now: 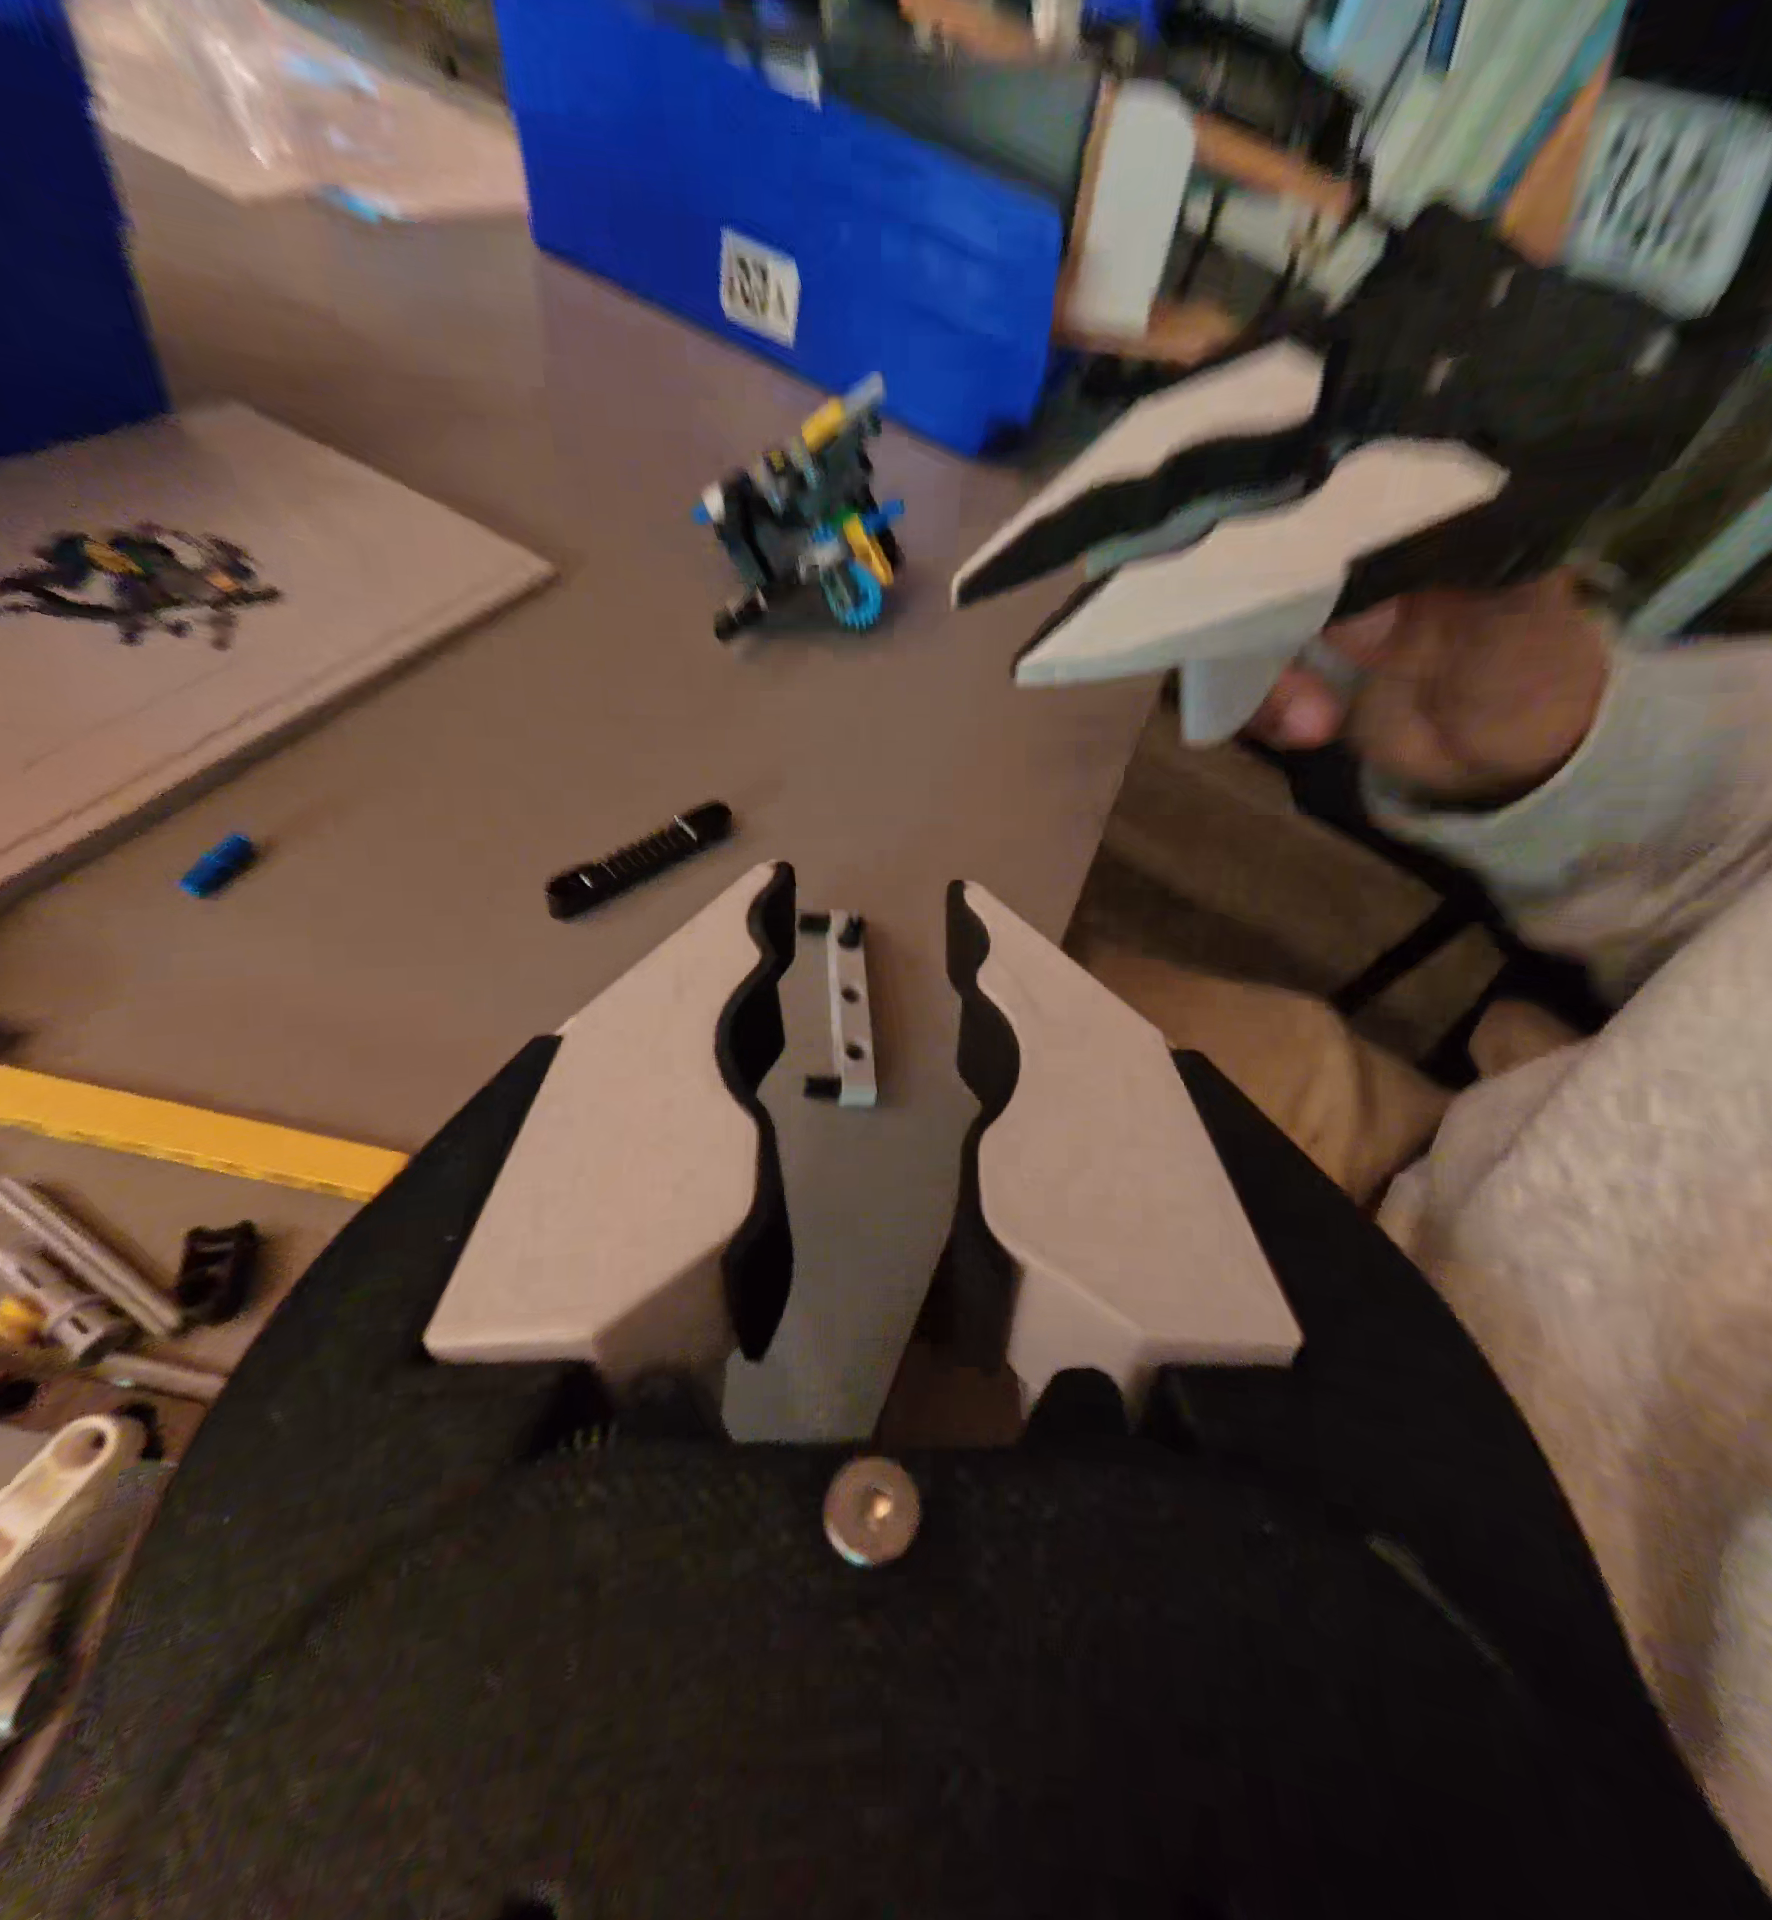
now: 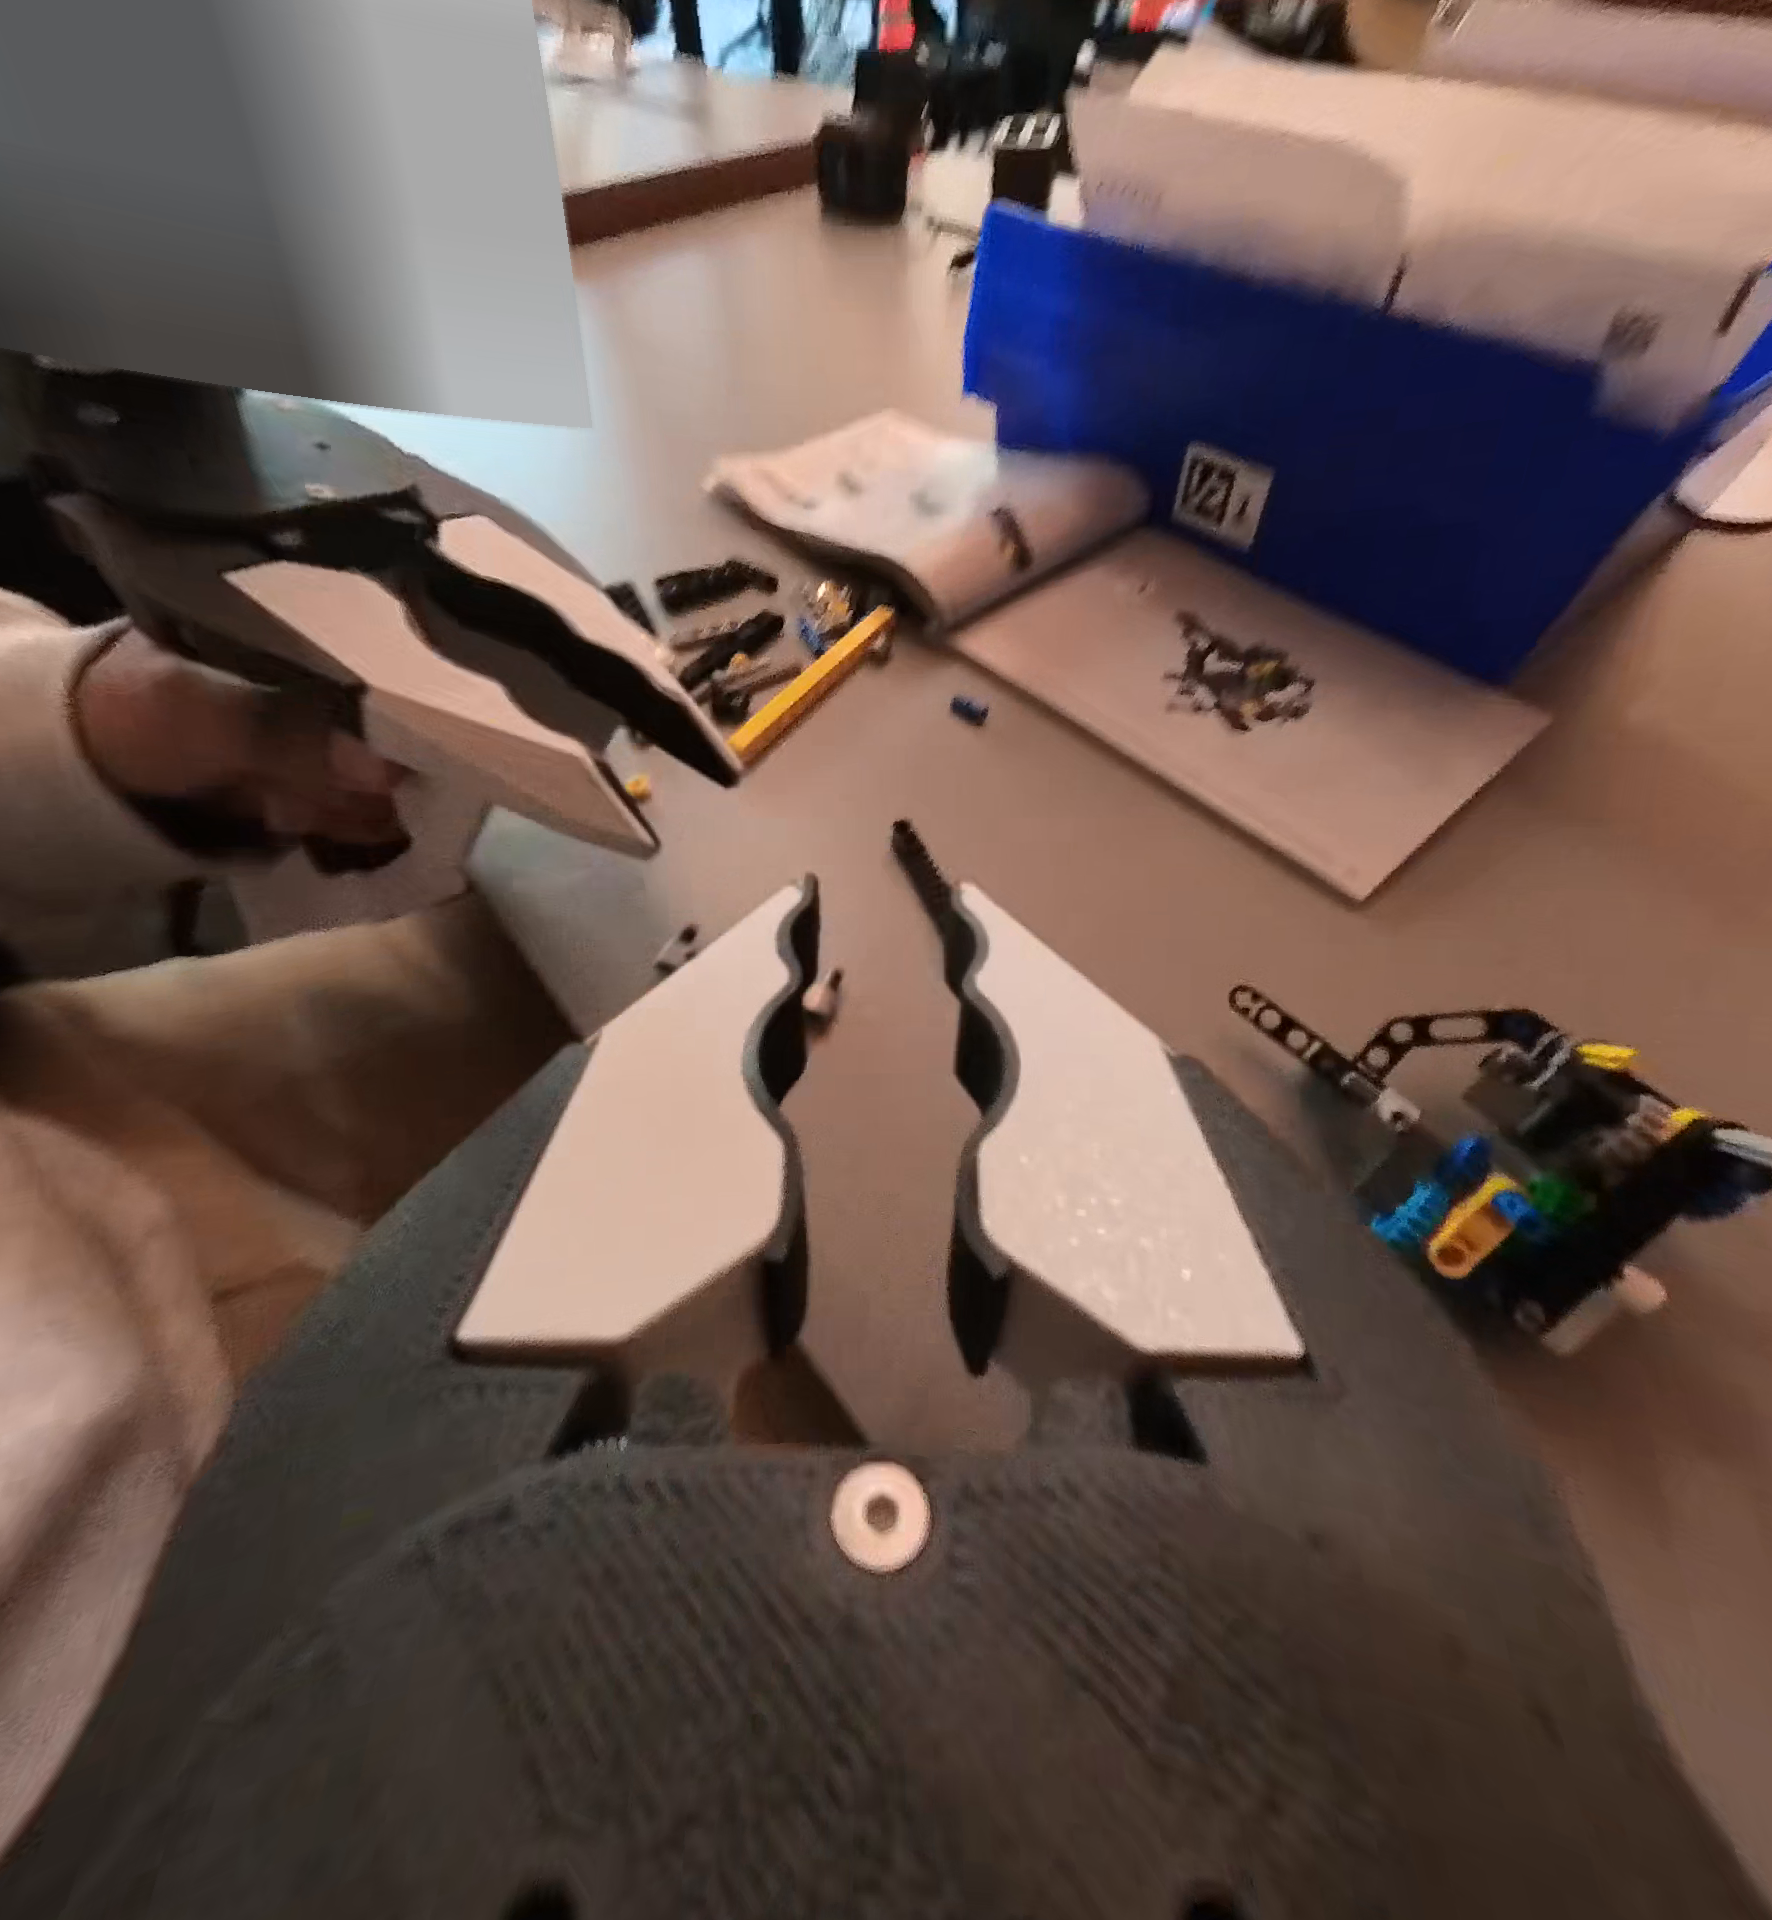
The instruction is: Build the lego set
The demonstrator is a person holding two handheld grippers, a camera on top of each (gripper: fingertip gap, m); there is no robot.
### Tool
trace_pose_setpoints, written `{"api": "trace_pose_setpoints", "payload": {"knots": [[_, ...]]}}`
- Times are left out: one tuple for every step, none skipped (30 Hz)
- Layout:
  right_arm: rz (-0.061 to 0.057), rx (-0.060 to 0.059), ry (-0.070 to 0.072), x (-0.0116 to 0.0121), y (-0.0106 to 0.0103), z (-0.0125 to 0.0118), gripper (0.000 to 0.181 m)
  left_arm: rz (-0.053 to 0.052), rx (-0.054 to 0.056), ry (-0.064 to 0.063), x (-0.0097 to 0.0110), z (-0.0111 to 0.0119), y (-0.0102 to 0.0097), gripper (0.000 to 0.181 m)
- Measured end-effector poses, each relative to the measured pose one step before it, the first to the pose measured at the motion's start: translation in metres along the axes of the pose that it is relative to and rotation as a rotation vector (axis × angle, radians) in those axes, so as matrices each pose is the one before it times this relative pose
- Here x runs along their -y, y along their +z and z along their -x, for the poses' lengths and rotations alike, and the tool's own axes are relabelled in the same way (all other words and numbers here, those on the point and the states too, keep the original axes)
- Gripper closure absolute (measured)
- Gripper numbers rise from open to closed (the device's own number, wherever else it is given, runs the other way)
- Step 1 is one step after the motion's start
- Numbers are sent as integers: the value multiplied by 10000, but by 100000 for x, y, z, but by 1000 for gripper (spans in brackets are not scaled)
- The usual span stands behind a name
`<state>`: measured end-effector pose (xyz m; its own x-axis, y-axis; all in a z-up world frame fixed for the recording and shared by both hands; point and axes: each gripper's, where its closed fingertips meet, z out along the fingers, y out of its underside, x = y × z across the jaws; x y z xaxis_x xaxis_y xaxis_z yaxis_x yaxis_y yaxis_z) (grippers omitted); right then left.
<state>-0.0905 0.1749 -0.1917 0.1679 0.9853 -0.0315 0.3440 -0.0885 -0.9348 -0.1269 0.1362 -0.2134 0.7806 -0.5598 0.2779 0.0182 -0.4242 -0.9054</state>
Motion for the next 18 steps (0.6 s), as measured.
{"api": "trace_pose_setpoints", "payload": {"knots": [[-353,-54,-6,91,453,-186,159,-489,35,-219,637,352,-315,155],[-342,-27,-47,42,390,-133,159,-329,62,-167,288,394,-266,155],[-184,-25,-77,-115,306,-117,160,-170,95,-109,12,437,-185,157],[94,83,15,-223,123,91,161,-67,102,-115,-88,418,-121,158],[197,191,-64,-196,-117,301,159,-71,-54,-160,113,93,-79,158],[28,-29,-239,-136,-225,20,159,-105,-154,-92,250,-136,-49,158],[-53,-219,-283,-245,-207,-278,161,-70,-52,-32,137,-33,-26,159],[41,-162,-127,-384,-83,-276,163,39,19,-8,-86,60,13,159],[138,11,113,-393,69,-118,163,93,26,-13,-165,57,62,159],[104,112,271,-237,160,-8,161,60,11,-7,-112,18,58,160],[-41,130,276,-26,187,63,159,22,27,19,-37,10,28,161],[-103,122,210,33,189,94,159,-1,19,38,10,-12,2,161],[-21,71,129,-89,213,56,159,-13,1,29,32,-34,-26,162],[92,-6,28,-202,220,-38,158,-15,25,6,36,9,-57,162],[123,-89,-62,-188,224,-98,158,-27,90,-10,82,137,-96,164],[103,-127,-101,-80,189,-104,159,-33,131,3,115,259,-165,165],[54,-107,-105,128,158,-42,160,-43,158,10,180,372,-239,165],[-12,-80,-103,367,131,37,161,-58,192,70,226,453,-292,166]]}}
